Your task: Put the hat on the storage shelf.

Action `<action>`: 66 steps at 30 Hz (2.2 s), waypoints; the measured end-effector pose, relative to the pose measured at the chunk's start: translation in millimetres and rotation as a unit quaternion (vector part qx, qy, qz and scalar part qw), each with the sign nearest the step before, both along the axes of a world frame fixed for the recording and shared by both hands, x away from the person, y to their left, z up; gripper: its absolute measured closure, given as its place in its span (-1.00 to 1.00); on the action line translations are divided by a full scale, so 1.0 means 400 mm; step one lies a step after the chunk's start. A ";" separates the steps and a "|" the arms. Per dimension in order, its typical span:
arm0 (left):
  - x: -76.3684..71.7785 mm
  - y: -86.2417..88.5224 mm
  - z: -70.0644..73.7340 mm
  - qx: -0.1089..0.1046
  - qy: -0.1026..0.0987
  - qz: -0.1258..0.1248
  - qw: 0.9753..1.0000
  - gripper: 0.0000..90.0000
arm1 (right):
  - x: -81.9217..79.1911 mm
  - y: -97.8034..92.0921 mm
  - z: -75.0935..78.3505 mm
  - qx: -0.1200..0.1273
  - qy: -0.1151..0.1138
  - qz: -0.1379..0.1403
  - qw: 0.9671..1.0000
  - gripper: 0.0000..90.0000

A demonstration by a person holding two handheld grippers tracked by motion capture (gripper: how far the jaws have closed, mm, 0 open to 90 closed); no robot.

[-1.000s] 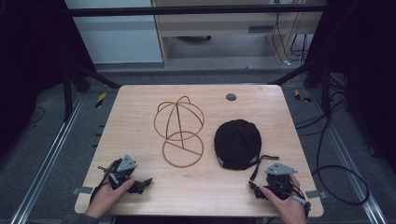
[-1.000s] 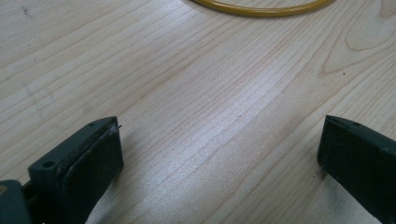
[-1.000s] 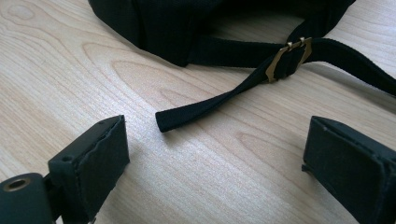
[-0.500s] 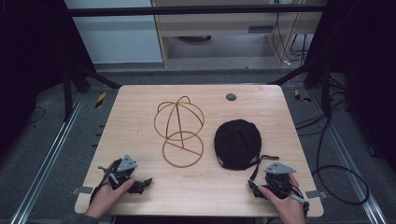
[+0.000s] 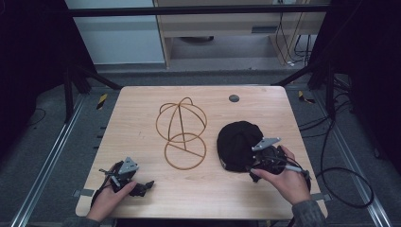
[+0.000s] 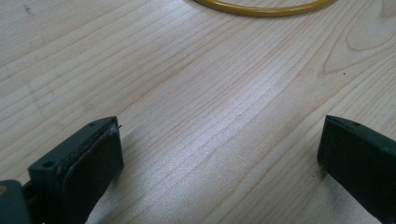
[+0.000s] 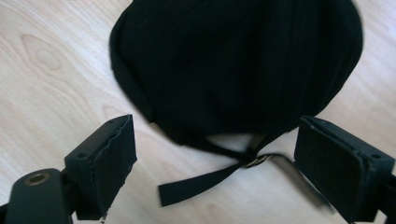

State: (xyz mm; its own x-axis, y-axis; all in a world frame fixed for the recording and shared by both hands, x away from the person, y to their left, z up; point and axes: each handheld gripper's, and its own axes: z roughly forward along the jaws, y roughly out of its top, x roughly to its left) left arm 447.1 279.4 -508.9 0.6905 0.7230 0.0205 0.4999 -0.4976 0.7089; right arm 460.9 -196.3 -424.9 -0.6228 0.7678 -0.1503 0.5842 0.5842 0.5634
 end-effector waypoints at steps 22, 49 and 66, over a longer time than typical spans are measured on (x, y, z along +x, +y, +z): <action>-0.001 0.000 0.000 -0.002 0.000 0.002 1.000 -1.00 | 0.226 0.051 0.139 -0.067 0.066 0.044 0.995 -0.38; -0.003 0.000 0.000 -0.001 0.001 0.002 1.000 -1.00 | 0.295 0.097 0.162 -0.049 0.091 0.068 0.992 -0.01; -0.003 0.000 0.000 -0.001 0.001 0.002 1.000 -1.00 | 0.304 0.121 0.146 -0.063 0.106 0.074 0.990 0.12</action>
